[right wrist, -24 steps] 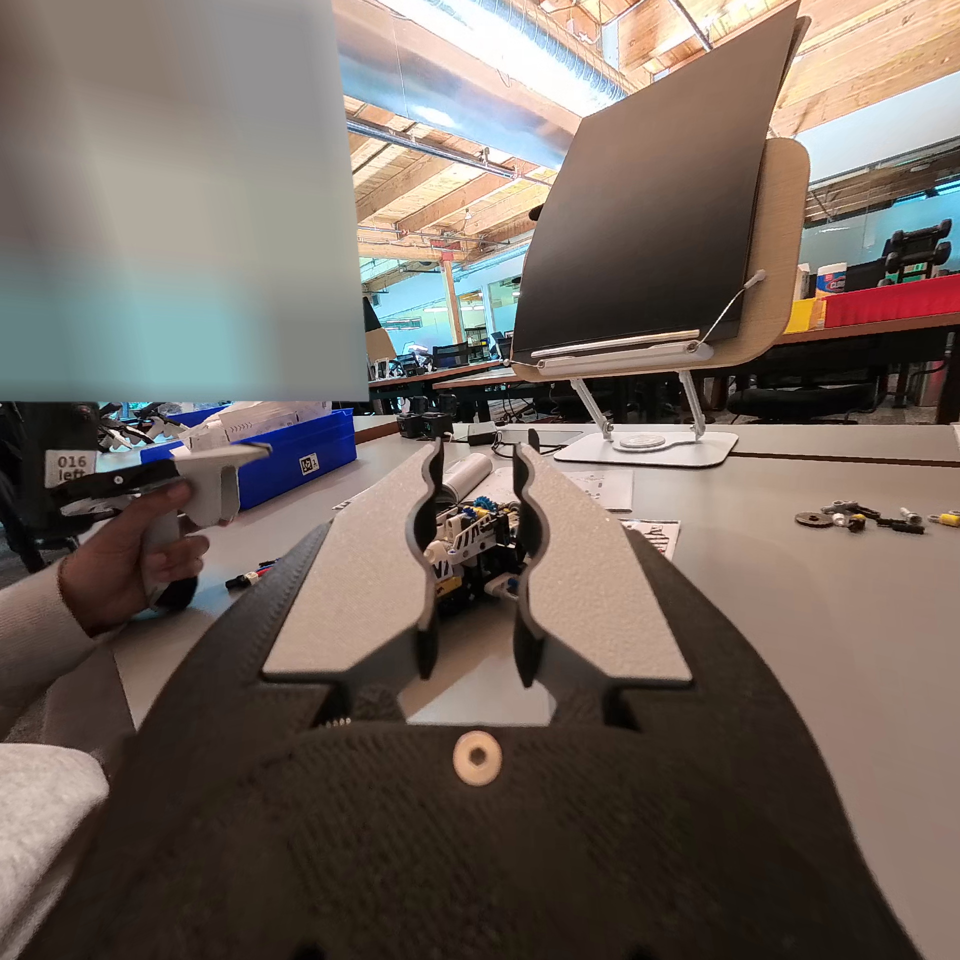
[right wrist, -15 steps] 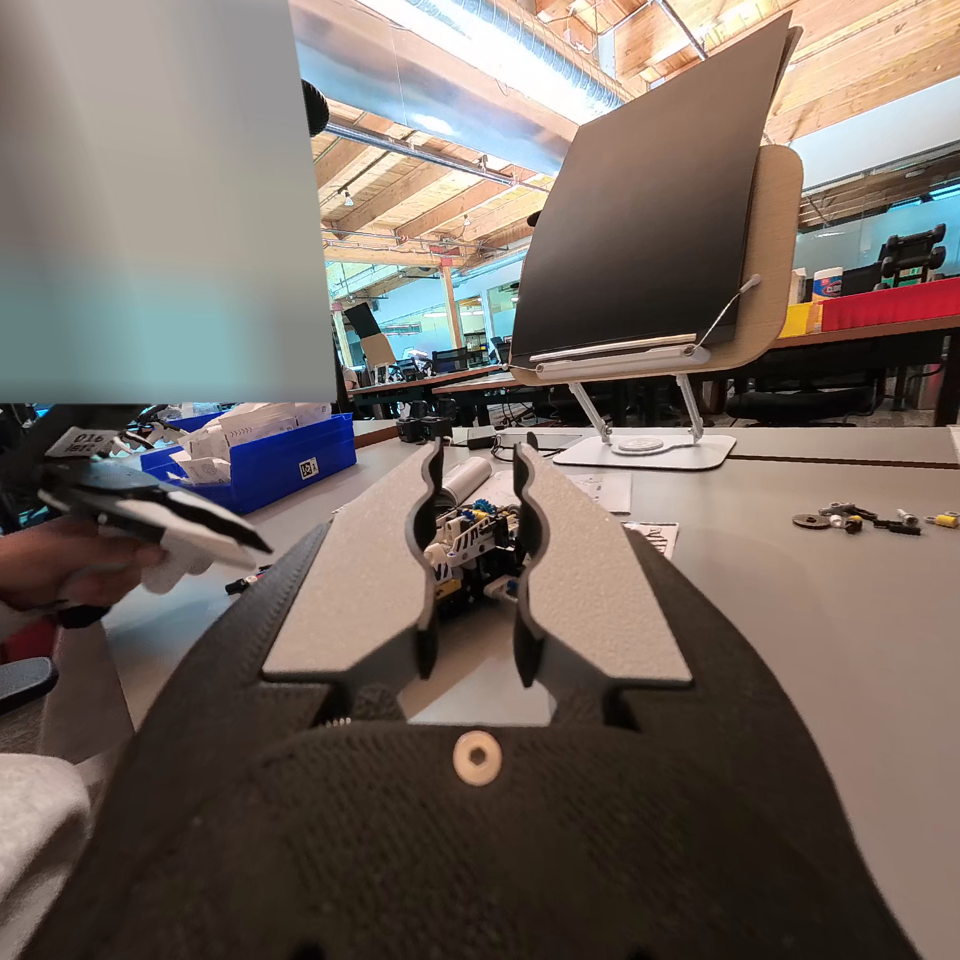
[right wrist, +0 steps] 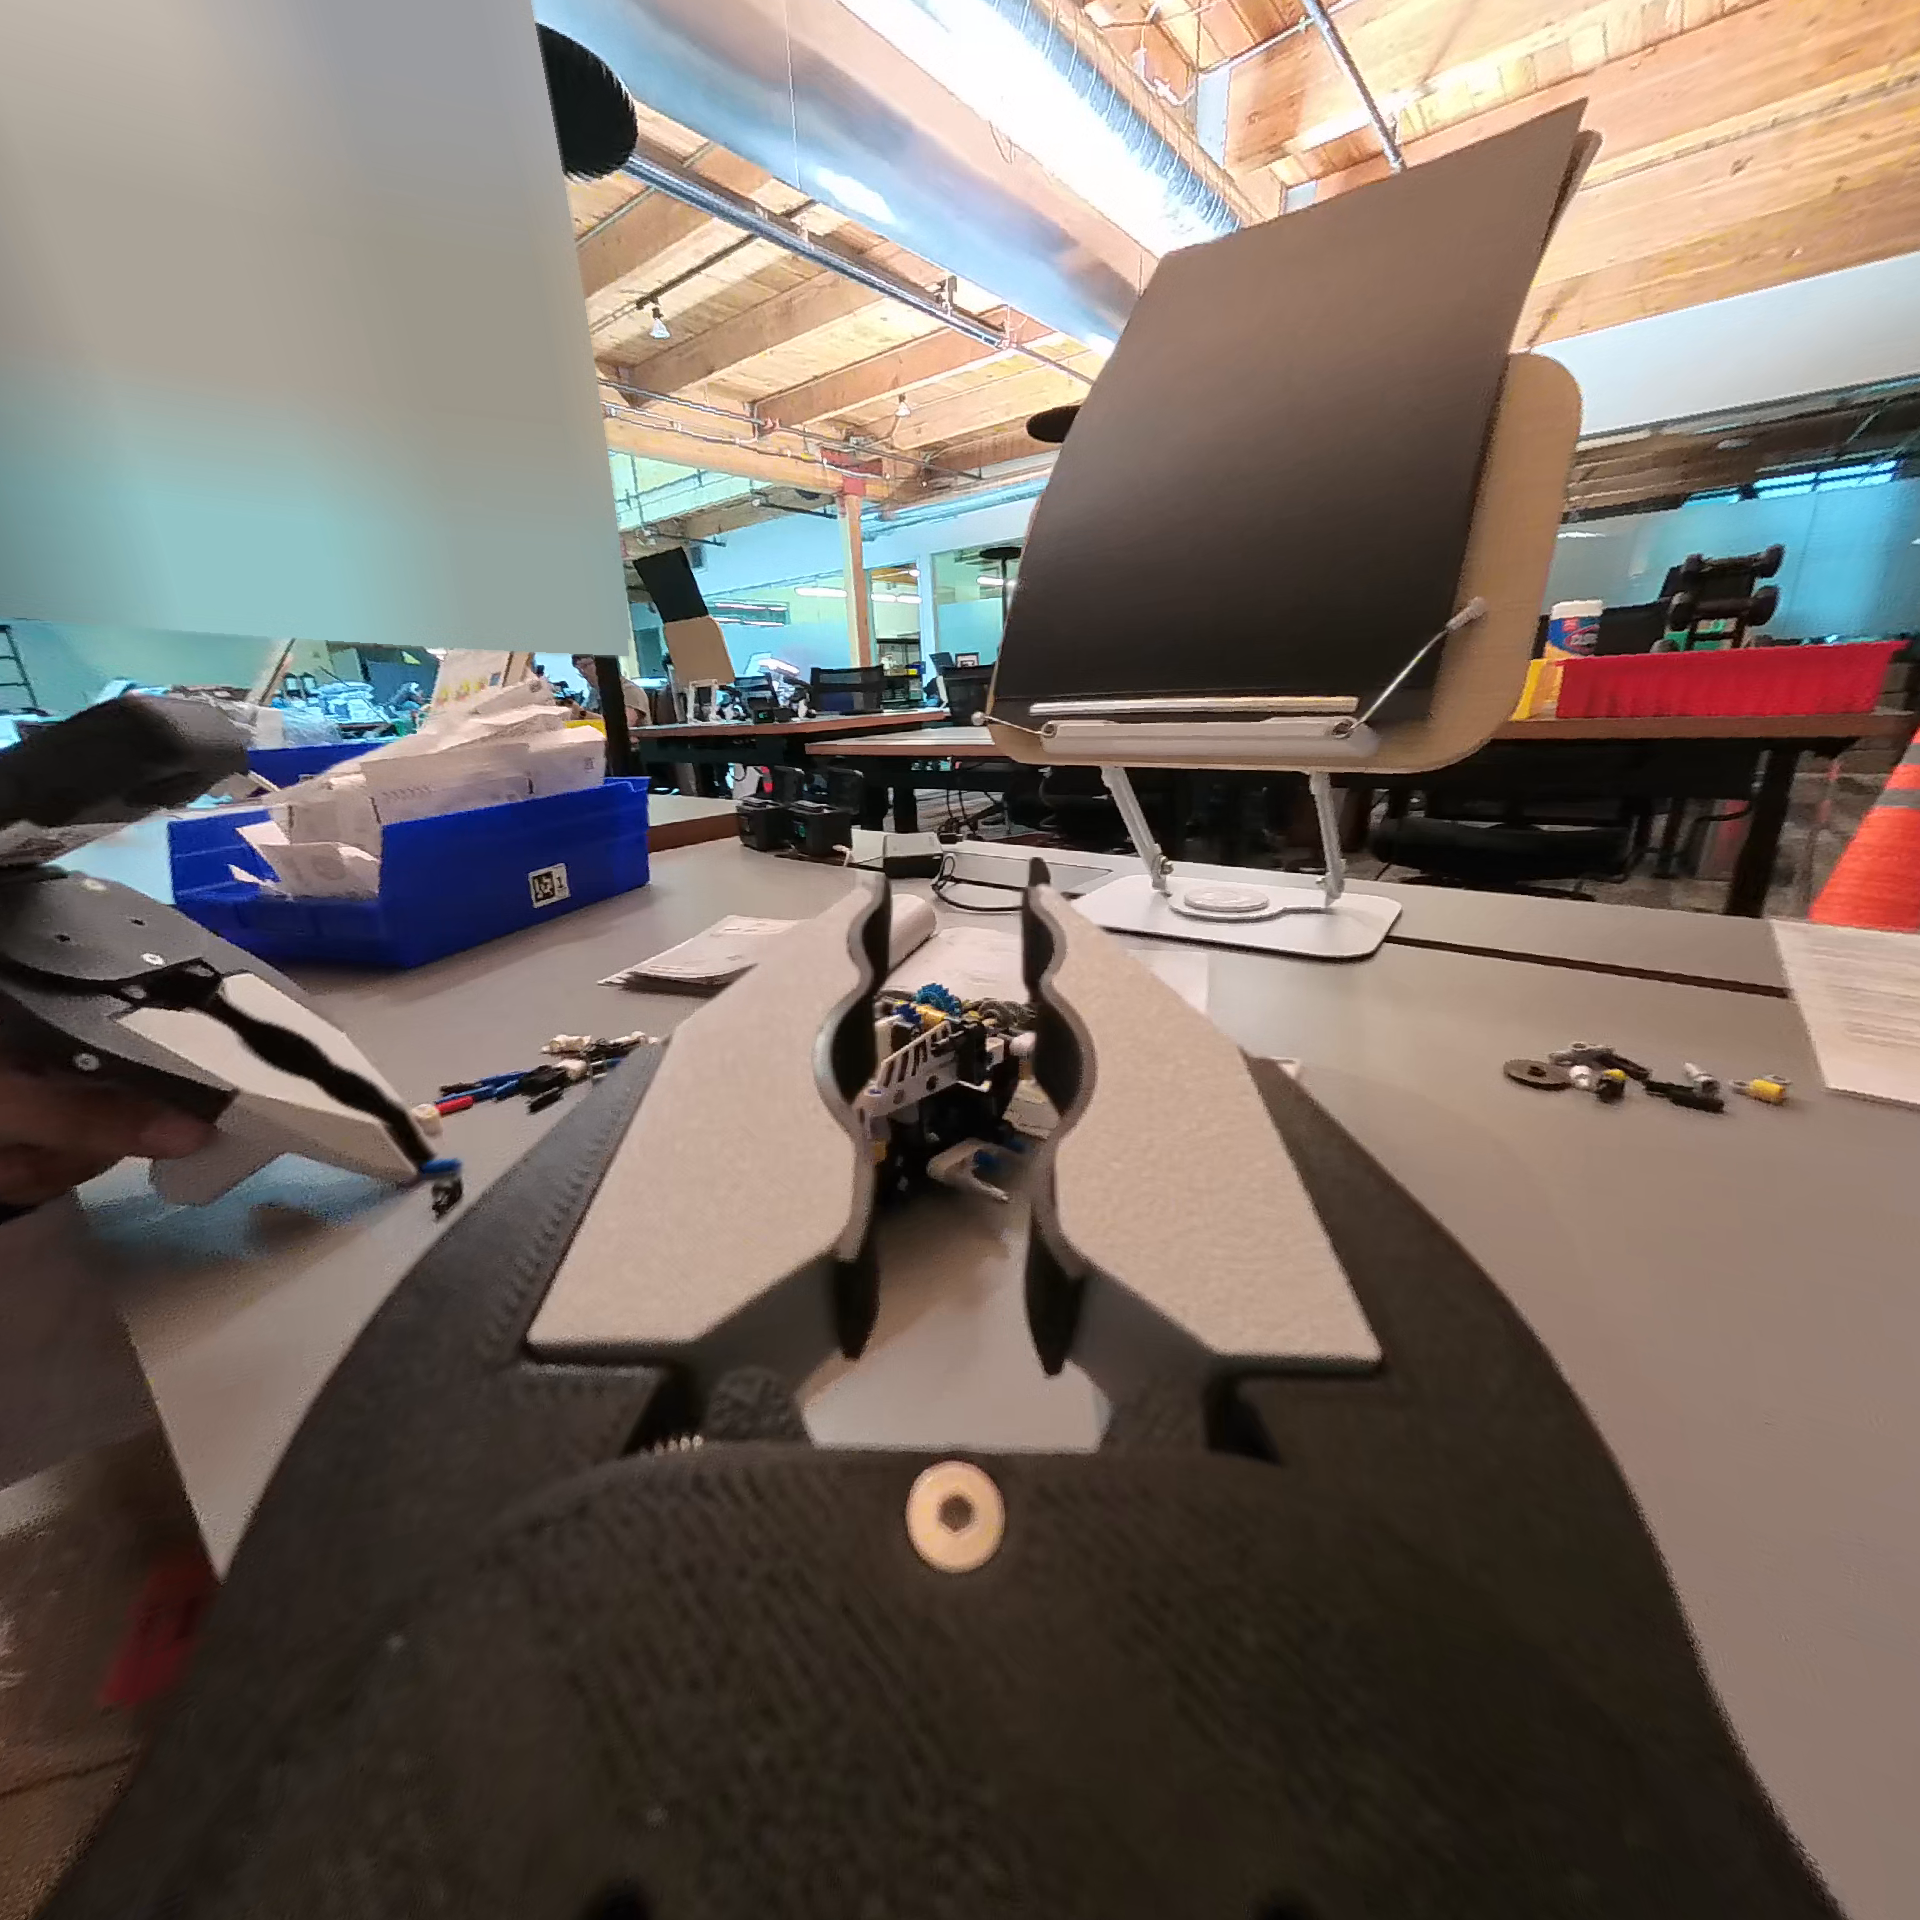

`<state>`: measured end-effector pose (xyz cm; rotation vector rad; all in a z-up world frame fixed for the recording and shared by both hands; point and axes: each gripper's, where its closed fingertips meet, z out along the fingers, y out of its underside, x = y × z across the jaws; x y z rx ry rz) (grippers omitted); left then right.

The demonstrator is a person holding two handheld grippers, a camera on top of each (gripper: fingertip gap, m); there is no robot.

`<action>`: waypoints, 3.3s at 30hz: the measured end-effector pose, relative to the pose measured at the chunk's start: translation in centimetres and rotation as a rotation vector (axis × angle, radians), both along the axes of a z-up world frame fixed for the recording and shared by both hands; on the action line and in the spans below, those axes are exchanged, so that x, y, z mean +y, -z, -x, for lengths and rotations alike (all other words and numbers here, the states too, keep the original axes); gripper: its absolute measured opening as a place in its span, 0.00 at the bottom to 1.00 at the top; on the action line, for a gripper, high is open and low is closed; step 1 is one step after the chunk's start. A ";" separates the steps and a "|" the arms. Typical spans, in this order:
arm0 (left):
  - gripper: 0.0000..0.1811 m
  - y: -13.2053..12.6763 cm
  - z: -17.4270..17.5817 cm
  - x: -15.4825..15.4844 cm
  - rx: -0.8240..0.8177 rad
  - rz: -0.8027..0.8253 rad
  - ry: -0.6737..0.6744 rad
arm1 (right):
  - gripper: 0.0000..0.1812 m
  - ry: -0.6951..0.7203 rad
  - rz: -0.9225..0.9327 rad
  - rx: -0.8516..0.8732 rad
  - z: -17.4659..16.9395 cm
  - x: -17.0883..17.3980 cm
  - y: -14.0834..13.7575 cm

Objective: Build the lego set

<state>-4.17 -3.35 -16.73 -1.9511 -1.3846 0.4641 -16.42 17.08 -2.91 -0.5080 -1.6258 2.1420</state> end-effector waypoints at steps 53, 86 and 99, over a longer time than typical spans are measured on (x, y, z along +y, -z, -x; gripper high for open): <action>0.00 -9.8 -3.0 10.4 0.731 -0.291 0.405 | 0.02 -0.721 -0.250 -0.569 -15.1 -11.7 4.0; 0.08 -2.2 -1.0 10.6 0.220 -0.324 0.218 | 0.01 -0.430 -1.122 -0.406 -12.0 -9.9 12.3; 0.05 -2.4 -0.9 10.4 0.212 -0.390 0.219 | 0.01 -0.459 -1.231 -0.399 -12.4 -10.1 12.3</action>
